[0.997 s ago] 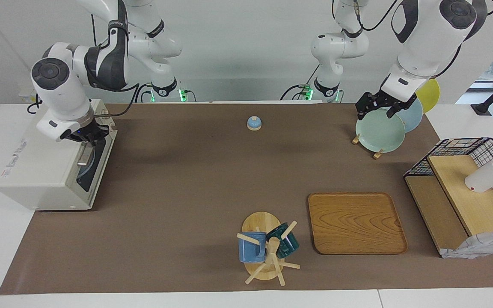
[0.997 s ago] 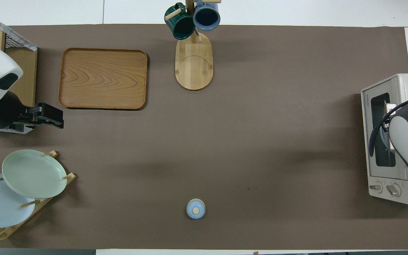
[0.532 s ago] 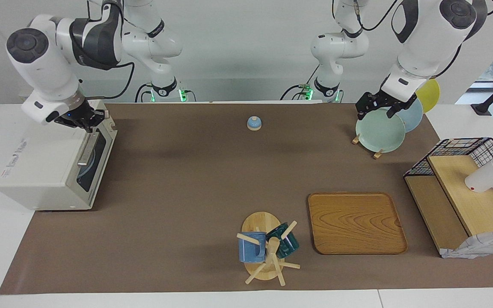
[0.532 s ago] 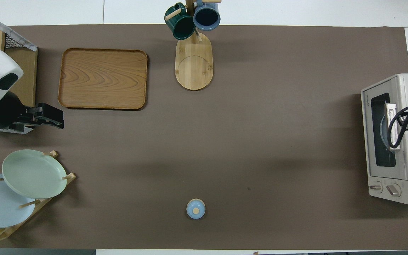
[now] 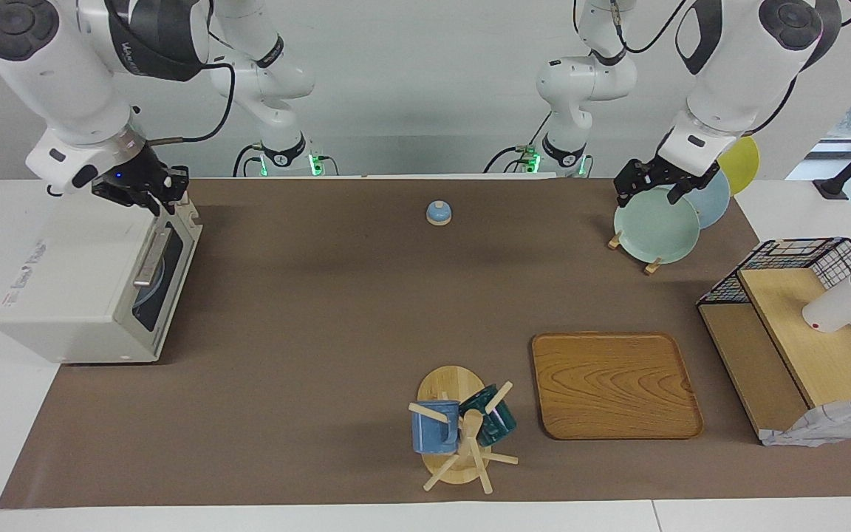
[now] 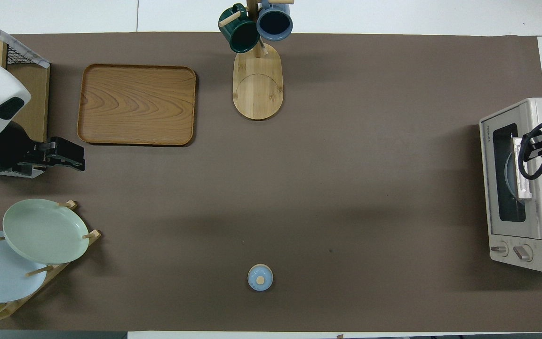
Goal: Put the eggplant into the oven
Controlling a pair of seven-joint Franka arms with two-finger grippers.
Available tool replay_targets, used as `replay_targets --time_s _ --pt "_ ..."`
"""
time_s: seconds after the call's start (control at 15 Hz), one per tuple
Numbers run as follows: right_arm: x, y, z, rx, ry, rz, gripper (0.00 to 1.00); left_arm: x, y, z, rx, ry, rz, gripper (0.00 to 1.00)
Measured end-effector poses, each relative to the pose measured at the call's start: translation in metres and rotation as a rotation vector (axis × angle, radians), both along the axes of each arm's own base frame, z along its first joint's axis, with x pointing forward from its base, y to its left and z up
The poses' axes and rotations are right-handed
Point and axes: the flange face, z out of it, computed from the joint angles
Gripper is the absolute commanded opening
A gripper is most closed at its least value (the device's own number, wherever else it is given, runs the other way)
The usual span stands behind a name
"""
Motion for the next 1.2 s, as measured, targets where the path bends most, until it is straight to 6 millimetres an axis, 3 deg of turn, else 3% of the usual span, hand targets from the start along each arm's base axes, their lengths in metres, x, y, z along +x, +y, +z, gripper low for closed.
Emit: replay_targets --time_s 0.47,0.73,1.2 --pt "0.0 0.002 0.008 -0.013 -0.026 -0.068 1.0 0.0 0.0 0.0 0.0 0.0 0.0 1.0" --pt "-0.007 0.021 0.016 -0.016 -0.04 -0.082 1.0 0.0 0.0 0.0 0.0 0.0 0.0 1.0" --pt "-0.017 0.016 0.015 -0.014 -0.047 -0.09 1.0 0.0 0.0 0.0 0.0 0.0 0.0 1.0"
